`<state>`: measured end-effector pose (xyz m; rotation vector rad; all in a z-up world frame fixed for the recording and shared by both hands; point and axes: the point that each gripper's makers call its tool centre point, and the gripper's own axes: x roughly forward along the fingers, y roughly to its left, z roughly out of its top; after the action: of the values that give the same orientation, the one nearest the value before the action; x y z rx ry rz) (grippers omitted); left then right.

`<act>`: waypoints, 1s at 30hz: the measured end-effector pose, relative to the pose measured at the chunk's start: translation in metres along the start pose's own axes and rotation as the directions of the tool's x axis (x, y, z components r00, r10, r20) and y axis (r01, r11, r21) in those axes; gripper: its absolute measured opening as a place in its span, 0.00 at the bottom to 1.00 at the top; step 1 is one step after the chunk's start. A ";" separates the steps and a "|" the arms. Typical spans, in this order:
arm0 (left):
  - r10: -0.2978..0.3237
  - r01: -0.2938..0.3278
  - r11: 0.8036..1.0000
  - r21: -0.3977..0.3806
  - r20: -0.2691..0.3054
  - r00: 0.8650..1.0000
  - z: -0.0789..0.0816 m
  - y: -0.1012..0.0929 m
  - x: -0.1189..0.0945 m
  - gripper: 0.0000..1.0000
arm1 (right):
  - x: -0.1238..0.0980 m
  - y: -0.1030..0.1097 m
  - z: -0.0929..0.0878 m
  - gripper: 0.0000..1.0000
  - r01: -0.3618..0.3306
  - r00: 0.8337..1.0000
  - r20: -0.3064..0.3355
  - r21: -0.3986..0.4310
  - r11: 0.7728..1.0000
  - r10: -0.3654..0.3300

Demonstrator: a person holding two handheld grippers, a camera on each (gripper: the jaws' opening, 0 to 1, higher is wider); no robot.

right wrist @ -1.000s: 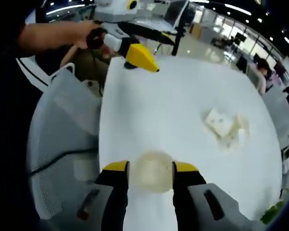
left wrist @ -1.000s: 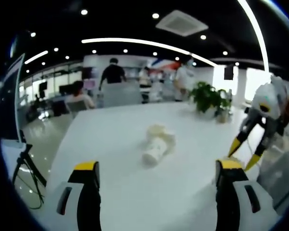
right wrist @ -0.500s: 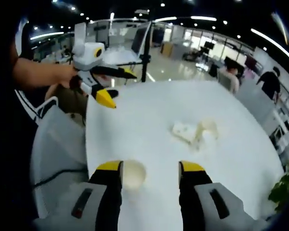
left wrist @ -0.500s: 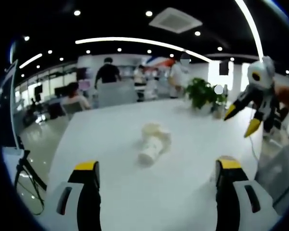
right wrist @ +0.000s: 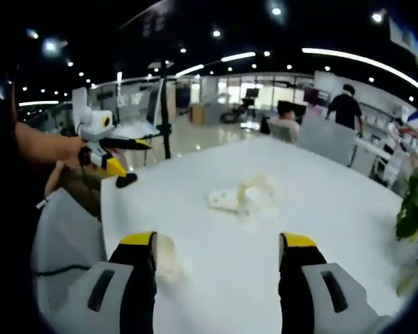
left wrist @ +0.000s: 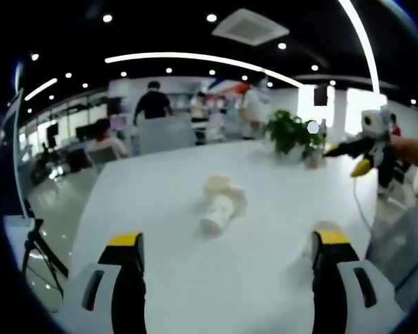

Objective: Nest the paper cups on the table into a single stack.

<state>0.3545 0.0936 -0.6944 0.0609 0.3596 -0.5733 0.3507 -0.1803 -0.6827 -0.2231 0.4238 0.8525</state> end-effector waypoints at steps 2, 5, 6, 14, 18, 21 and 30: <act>0.000 0.000 1.000 0.001 -0.005 1.000 -0.005 0.000 -0.001 0.98 | -0.004 -0.001 -0.007 0.76 -0.008 1.000 0.005 0.022 1.000 0.007; 0.001 -0.001 1.000 -0.020 -0.003 1.000 -0.012 0.000 -0.002 0.98 | -0.012 -0.010 -0.012 0.79 0.039 0.998 0.037 0.078 0.996 -0.042; 0.002 -0.002 1.000 -0.021 -0.006 1.000 -0.013 0.000 -0.002 0.98 | -0.015 -0.012 -0.013 0.81 0.047 0.998 0.047 0.089 0.995 -0.051; -0.016 0.015 0.999 -0.030 -0.019 1.000 -0.023 -0.003 -0.003 0.98 | -0.026 -0.019 -0.038 0.88 0.072 0.993 0.084 0.099 0.993 -0.080; -0.049 0.049 0.999 0.000 -0.047 0.998 -0.030 -0.011 -0.001 0.98 | -0.027 -0.023 -0.044 0.98 0.092 0.990 0.103 0.042 0.995 -0.096; -0.052 0.053 0.998 0.018 -0.045 0.998 -0.028 -0.013 -0.002 0.98 | -0.029 -0.027 -0.047 1.00 0.104 0.989 0.103 0.053 0.993 -0.109; -0.038 0.039 0.999 0.023 -0.047 0.998 -0.030 -0.009 -0.005 0.98 | -0.036 -0.040 -0.057 1.00 0.145 0.984 0.092 0.079 0.986 -0.152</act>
<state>0.3364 0.0935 -0.7202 0.0904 0.3999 -0.6151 0.3454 -0.2503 -0.7164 -0.1433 0.3410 0.6973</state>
